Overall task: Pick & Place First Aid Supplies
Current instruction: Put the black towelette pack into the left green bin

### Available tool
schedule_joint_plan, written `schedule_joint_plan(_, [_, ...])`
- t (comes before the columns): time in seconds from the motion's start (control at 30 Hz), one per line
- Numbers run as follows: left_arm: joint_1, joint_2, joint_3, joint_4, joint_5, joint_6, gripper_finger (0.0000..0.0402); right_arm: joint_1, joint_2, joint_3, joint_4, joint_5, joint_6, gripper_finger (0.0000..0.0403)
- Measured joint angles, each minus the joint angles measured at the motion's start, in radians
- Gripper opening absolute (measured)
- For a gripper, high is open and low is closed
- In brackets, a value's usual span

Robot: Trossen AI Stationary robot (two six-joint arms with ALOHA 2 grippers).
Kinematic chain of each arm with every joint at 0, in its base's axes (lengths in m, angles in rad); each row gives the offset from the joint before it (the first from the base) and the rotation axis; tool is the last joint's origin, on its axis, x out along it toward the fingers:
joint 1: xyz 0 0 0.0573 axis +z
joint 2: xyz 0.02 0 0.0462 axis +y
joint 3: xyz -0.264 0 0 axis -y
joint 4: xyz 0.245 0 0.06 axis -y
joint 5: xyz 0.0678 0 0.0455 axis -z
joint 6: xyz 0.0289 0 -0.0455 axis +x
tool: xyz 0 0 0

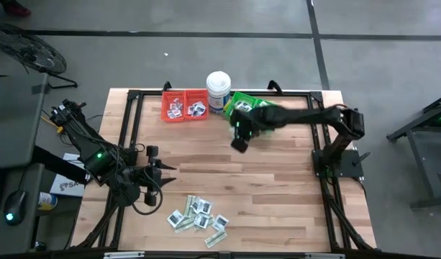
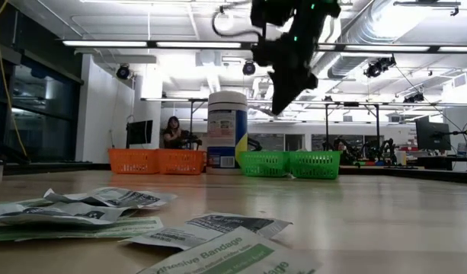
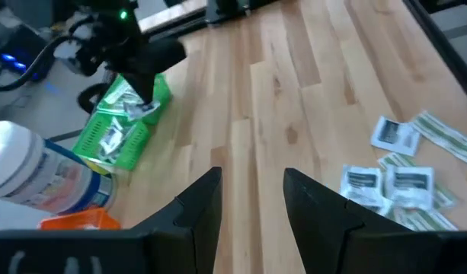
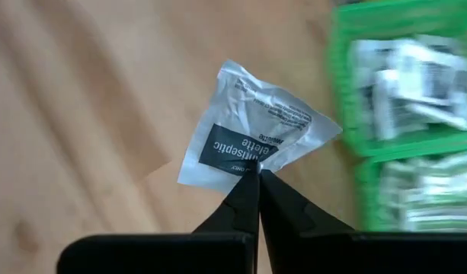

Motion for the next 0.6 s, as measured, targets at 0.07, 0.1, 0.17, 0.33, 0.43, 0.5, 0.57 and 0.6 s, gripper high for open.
schedule_joint_plan(0.07, [0.0,0.0,0.0,0.001,-0.024,0.0,0.0137,-0.061,0.002,0.0,0.008,-0.005,-0.011,0.0])
schedule_joint_plan(0.1, [0.0,0.0,0.0,0.001,-0.031,0.0,0.0137,-0.089,0.003,0.0,0.01,-0.007,-0.014,0.0])
schedule_joint_plan(0.17, [0.0,0.0,0.0,0.001,-0.04,0.0,0.0137,-0.142,0.003,0.0,0.009,-0.01,-0.032,0.0])
schedule_joint_plan(0.33, [0.0,0.0,0.0,0.001,-0.058,-0.001,0.0137,-0.258,0.003,0.0,0.012,-0.023,-0.059,0.0])
schedule_joint_plan(0.43, [0.0,0.0,0.0,0.002,-0.081,-0.007,0.0137,-0.321,0.003,0.001,0.032,-0.043,-0.017,0.0])
schedule_joint_plan(0.5, [0.0,0.0,0.0,0.003,-0.094,-0.008,0.0137,-0.358,0.003,0.001,0.049,-0.097,0.032,0.0])
schedule_joint_plan(0.57, [0.0,0.0,0.0,0.004,-0.101,-0.011,0.0137,-0.388,0.003,0.001,0.058,-0.141,0.077,0.0])
schedule_joint_plan(0.6, [0.0,0.0,0.0,0.005,-0.105,-0.012,0.0137,-0.398,0.003,0.001,0.063,-0.143,0.091,0.0])
